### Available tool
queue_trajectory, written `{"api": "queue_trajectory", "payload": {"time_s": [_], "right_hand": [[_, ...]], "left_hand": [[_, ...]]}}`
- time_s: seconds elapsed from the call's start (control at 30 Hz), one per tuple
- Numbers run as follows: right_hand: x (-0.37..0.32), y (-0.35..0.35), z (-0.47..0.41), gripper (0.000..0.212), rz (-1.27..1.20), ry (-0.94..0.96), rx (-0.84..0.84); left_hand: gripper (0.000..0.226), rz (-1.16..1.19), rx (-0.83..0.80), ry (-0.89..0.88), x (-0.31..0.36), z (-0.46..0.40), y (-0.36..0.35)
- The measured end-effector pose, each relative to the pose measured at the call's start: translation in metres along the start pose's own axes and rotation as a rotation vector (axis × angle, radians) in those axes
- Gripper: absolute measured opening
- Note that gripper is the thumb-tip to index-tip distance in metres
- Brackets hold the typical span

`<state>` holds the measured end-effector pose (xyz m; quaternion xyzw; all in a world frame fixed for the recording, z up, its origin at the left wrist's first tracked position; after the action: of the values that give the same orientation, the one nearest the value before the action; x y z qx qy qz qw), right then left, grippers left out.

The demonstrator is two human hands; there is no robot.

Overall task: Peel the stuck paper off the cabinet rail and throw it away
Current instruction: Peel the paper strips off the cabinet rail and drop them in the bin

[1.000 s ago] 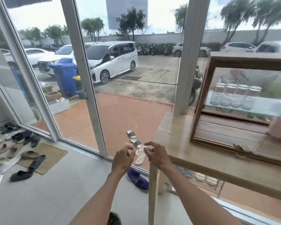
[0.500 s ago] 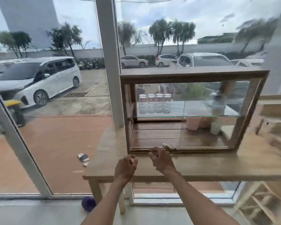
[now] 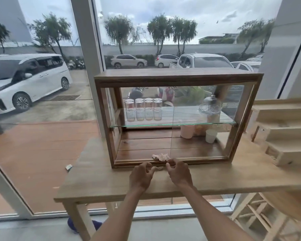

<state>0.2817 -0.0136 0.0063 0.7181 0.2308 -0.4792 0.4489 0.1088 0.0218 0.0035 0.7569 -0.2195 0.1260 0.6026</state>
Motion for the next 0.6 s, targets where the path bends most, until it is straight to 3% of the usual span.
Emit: {"api": "queue_trajectory", "payload": {"time_s": [0.33,0.6], "right_hand": [[0.013,-0.003,-0.02,0.036,0.023,-0.03,0.123],[0.014,-0.012,-0.03,0.044,0.057,-0.082,0.164]], "left_hand": [[0.05,0.057,0.095,0.237,0.016,-0.034,-0.016],[0.04,0.047,0.073,0.255,0.026,-0.041,-0.031]]}}
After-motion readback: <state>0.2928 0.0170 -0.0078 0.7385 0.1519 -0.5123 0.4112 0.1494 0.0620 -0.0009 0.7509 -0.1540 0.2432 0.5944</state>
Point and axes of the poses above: each hand's wrist, its own z-axis away from the middle knuckle, its own y-axis out of the back of the hand, x = y × z, the point moved 5 cm from there along -z, towards the middle knuckle, and after that the axes turned 15 degrees about -z, right-handed, at the moved point
